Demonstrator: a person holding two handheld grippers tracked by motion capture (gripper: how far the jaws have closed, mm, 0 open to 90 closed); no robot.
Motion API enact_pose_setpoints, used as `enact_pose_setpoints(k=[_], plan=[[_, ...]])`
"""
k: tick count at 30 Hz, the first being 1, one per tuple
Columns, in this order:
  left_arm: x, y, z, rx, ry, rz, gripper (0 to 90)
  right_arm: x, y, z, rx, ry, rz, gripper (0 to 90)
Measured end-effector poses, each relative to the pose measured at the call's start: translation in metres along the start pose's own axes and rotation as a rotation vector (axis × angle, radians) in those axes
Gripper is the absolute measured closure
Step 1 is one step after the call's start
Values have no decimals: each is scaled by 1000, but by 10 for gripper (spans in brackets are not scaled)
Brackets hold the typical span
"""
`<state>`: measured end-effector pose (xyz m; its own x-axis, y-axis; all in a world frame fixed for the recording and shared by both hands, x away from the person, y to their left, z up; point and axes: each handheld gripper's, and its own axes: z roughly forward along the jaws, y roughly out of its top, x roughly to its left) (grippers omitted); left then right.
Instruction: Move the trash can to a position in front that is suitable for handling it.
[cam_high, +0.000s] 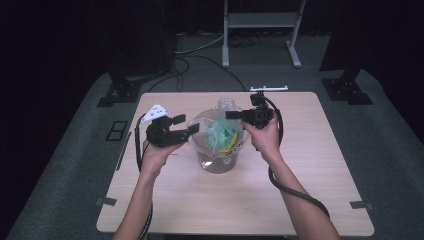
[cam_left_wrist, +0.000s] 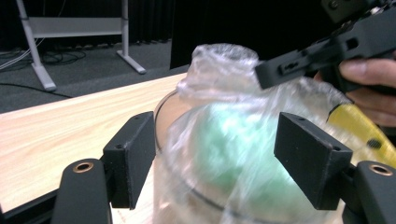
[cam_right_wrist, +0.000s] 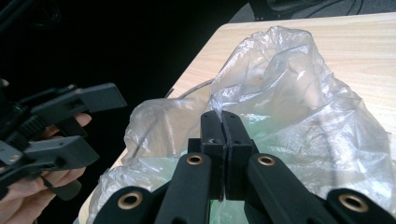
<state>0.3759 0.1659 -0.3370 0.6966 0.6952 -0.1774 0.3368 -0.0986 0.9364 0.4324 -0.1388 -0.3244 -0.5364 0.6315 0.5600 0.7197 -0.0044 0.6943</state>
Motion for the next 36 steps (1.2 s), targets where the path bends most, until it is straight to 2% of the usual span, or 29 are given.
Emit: enact_pose_setpoints(k=[17,36], plan=[[15,-20,-24,2,22,-18,247,1,14,-20,-55,2,7,900],[22,-40,-25,19,48,-46,189,16,26,-43,-101,33,-11,900]])
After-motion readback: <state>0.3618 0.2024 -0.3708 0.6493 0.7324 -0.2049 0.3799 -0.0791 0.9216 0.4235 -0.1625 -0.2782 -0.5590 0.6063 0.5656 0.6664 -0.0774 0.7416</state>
